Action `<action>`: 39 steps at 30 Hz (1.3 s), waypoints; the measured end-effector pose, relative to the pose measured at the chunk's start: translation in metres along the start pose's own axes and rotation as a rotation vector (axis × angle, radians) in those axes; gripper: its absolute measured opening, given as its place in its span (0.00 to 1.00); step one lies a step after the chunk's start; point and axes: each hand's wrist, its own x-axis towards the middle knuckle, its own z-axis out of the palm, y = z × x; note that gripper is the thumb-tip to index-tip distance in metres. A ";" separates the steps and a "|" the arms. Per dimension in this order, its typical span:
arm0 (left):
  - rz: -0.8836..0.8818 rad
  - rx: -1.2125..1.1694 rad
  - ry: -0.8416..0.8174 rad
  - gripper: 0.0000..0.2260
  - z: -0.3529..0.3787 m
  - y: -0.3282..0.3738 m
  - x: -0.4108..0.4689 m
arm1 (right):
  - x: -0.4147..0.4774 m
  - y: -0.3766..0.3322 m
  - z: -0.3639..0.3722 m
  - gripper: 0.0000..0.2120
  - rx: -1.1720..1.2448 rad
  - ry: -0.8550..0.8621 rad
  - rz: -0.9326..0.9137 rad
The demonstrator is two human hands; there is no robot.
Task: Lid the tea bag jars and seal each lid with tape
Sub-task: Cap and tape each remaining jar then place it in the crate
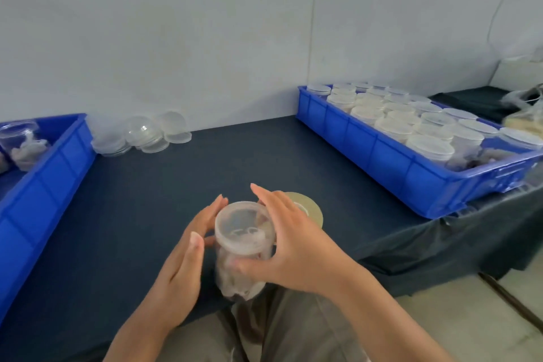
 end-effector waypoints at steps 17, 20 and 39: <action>-0.182 -0.090 0.319 0.29 -0.018 -0.023 0.005 | -0.004 0.107 -0.314 0.41 -0.348 0.703 0.611; -0.193 -0.037 0.294 0.28 -0.020 -0.027 0.002 | -0.003 0.146 -0.331 0.37 -0.447 0.667 0.699; -0.220 0.121 0.282 0.29 -0.021 -0.023 -0.001 | 0.000 0.217 -0.305 0.50 -0.551 0.068 1.015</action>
